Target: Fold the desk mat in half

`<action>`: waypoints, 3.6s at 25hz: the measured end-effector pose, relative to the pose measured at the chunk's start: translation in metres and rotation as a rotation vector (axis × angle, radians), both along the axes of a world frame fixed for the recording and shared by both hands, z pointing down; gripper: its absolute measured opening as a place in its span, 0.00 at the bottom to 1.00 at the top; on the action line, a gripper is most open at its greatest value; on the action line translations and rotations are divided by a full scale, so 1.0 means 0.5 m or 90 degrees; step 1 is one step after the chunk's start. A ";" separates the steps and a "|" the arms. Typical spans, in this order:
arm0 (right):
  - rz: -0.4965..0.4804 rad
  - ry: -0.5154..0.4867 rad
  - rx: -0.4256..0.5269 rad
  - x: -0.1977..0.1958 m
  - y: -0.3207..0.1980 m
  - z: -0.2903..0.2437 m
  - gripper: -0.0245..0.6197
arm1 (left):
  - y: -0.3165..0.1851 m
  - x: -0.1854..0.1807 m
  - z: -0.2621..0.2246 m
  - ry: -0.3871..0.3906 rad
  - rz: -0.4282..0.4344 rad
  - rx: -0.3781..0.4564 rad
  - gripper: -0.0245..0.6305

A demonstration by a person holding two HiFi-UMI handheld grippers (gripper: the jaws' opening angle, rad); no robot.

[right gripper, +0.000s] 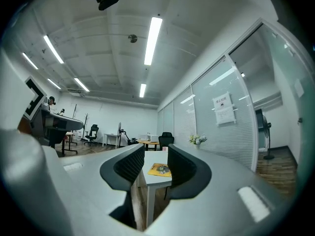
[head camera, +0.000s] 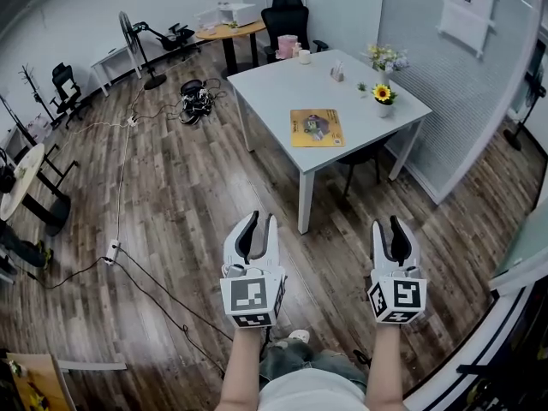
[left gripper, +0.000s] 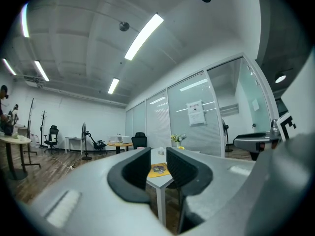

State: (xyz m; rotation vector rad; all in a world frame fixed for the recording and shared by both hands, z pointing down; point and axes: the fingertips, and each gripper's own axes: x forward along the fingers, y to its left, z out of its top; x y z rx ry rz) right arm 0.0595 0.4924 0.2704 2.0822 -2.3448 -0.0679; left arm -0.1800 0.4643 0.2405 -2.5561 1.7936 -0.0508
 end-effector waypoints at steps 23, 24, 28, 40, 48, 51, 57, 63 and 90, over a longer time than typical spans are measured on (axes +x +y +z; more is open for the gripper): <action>-0.073 -0.038 -0.020 0.023 -0.205 0.062 0.67 | -0.207 0.030 0.063 -0.020 -0.030 -0.028 0.50; -0.077 -0.038 -0.022 0.029 -0.226 0.065 0.66 | -0.224 0.037 0.065 -0.023 -0.034 -0.028 0.50; -0.094 -0.039 -0.024 0.051 -0.315 0.068 0.64 | -0.295 0.062 0.068 -0.032 -0.047 -0.030 0.50; -0.157 -0.017 -0.032 0.114 -0.604 0.057 0.59 | -0.550 0.140 0.053 -0.029 -0.087 -0.038 0.50; -0.195 0.002 -0.036 0.145 -0.756 0.056 0.58 | -0.687 0.179 0.065 -0.024 -0.108 -0.041 0.50; -0.203 0.005 -0.047 0.151 -0.798 0.076 0.57 | -0.722 0.188 0.075 -0.023 -0.111 -0.057 0.50; -0.208 0.005 -0.070 0.155 -0.861 0.109 0.57 | -0.779 0.180 0.104 -0.032 -0.119 -0.068 0.50; -0.219 0.012 -0.083 0.145 -0.922 0.126 0.57 | -0.845 0.182 0.119 -0.032 -0.113 -0.085 0.50; -0.226 0.063 -0.154 0.101 -1.325 0.214 0.57 | -1.300 0.191 0.232 -0.045 -0.034 -0.147 0.50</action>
